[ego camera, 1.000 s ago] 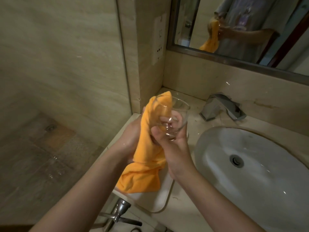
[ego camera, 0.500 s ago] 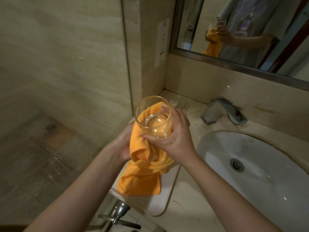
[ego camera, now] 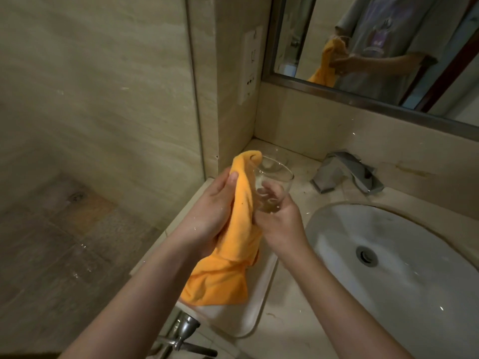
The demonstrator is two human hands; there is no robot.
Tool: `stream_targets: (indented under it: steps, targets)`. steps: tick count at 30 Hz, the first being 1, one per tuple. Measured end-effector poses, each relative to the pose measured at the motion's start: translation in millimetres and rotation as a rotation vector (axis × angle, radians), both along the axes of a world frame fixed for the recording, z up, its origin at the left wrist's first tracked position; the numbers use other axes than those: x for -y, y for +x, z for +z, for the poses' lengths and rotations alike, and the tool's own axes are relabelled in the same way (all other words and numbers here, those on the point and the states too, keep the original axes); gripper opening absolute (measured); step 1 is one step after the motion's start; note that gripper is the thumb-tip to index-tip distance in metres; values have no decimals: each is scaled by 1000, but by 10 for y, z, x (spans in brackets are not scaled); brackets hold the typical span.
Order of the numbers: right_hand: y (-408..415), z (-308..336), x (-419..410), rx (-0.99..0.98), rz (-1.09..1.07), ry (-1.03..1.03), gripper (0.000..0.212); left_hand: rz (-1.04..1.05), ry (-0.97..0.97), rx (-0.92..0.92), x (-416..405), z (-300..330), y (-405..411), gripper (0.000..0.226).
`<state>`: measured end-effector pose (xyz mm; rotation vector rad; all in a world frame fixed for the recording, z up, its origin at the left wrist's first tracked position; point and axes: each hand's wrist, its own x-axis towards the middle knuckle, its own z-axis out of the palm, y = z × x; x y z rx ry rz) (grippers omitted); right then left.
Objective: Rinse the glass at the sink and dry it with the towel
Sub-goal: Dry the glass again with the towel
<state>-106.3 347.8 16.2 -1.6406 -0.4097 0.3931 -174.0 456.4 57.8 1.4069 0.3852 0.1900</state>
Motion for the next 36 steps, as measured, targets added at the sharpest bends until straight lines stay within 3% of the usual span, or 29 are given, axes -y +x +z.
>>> stream_targets:
  steps: [4,7,9,12,15,17,20,24,31,34,36]
  targets:
    - [11,54,36,-113,159,87,69,61,143,38,-45,12,15,32]
    - [25,76,50,-139,250,66,75,156,149,-47,-57,28,42,37]
    - [51,112,50,-127,245,36,80,212,111,-80,-58,22,51,39]
    - [79,185,49,-102,122,-19,111,236,19,-64,-2,-8,43,48]
    - [15,227,47,-74,82,-22,88,295,35,-21,107,-49,34,31]
    - [-47,228,39,-85,80,-9,72,303,193,16,200,-56,25,39]
    - [-56,225,58,-114,69,73,63,288,257,54,189,-72,38,60]
    - [-51,227,41,-136,76,119,66,203,247,65,40,-87,124,74]
    - [-49,293,-70,-277,60,158,80,363,529,198,252,-115,159,44]
    - [-41,248,-85,-271,9,207,47,327,481,194,265,-96,150,43]
    - [-12,211,-70,-235,26,216,39,282,379,119,221,-30,147,49]
